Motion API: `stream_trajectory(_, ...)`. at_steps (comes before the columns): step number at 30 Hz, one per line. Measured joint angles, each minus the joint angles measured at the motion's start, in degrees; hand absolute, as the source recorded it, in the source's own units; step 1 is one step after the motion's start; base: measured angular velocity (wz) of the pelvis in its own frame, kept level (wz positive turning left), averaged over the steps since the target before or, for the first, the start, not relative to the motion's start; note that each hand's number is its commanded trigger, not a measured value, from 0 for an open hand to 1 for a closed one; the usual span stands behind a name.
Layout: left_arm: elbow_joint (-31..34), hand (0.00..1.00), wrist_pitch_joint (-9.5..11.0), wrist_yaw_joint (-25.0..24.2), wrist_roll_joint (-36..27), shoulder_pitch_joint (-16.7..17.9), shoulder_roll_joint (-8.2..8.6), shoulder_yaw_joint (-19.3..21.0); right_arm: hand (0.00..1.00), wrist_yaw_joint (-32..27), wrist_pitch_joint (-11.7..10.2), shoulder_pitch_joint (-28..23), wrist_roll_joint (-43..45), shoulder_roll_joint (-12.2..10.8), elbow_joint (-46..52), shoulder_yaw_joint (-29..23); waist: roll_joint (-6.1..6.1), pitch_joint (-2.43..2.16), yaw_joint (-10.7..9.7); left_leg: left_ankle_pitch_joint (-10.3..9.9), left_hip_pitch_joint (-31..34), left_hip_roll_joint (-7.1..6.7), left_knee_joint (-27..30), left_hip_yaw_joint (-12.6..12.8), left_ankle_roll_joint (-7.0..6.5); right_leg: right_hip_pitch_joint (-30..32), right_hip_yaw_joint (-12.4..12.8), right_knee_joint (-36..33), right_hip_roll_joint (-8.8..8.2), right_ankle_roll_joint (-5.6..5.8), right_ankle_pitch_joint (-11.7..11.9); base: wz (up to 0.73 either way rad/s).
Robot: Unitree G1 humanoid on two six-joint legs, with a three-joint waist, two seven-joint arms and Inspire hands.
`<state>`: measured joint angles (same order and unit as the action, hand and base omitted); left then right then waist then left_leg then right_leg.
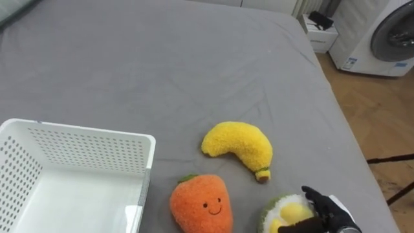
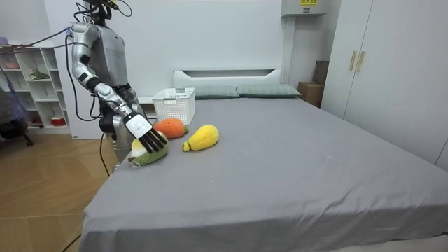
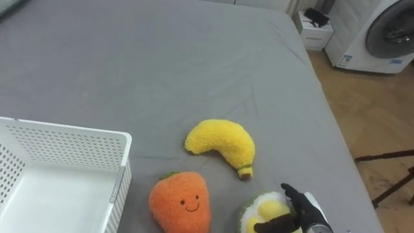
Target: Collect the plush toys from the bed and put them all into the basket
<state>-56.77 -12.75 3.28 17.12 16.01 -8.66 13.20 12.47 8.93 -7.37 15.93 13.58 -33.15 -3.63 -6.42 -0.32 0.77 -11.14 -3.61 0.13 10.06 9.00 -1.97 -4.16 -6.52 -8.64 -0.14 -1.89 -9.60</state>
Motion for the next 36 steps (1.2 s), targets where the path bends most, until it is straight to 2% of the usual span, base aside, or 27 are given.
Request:
stream_trajectory(5,0.0,0.0,-0.6,-0.8,0.0,-0.3,-0.35,0.0,0.0,2.7,1.1,0.5,2.9,0.1,-2.4,-0.1,-0.11,0.01,1.0,0.0,0.0,-0.01,0.0,0.0,0.0,-0.1,-0.1,0.0,0.0,0.0,0.0,0.0)
stream_trajectory(9,0.0,0.0,-0.7,-1.6,0.0,-0.4,-0.48,0.0,0.02,3.6,1.1,0.9,3.6,0.1,-3.5,-0.1,-0.31,0.06,1.2,0.0,0.0,-0.02,0.1,-0.2,0.0,-0.2,-0.1,0.0,0.0,0.0,0.0,0.0)
stream_trajectory(11,0.0,0.0,-0.7,-1.7,0.0,-0.4,-0.48,0.0,0.58,3.9,1.2,1.5,3.8,0.1,-4.4,-0.1,-0.35,0.07,1.2,0.0,0.0,-0.02,0.1,-0.2,0.01,-0.2,-0.1,0.0,-0.01,0.0,0.0,0.0)
stream_trajectory(13,0.0,0.0,-0.7,-1.7,0.0,-0.5,-0.49,0.0,1.0,4.0,1.2,1.7,4.0,0.1,-4.5,-0.1,-0.36,0.07,1.2,0.0,0.0,-0.02,0.2,-0.2,0.01,-0.2,-0.1,0.0,-0.01,-0.01,0.0,0.0)
stream_trajectory(24,-0.1,0.0,-0.6,-2.2,0.1,-1.5,-1.09,0.0,1.0,3.8,1.2,2.3,5.6,0.2,-6.9,-1.2,-0.35,0.08,1.3,-0.1,0.2,-0.01,0.4,-0.6,0.01,-0.6,-1.0,0.1,-0.07,-0.02,0.0,0.02)
stream_trajectory(32,-0.1,0.0,-0.6,-2.2,0.1,-1.7,-1.08,0.1,1.0,5.8,1.2,2.2,5.6,-0.1,-8.1,-1.1,-0.16,0.08,1.3,-0.1,0.2,-0.03,0.4,-0.7,0.01,-0.6,-1.1,0.1,-0.1,-0.02,0.0,0.0)
stream_trajectory(36,0.0,0.0,-0.7,-2.2,0.1,-1.7,-1.08,0.1,1.0,6.0,1.9,2.2,5.6,-0.1,-8.1,-1.1,-0.16,0.07,1.3,-0.1,0.1,-0.04,0.4,-0.7,0.01,-0.7,-0.9,0.0,-0.11,-0.02,0.0,0.0)
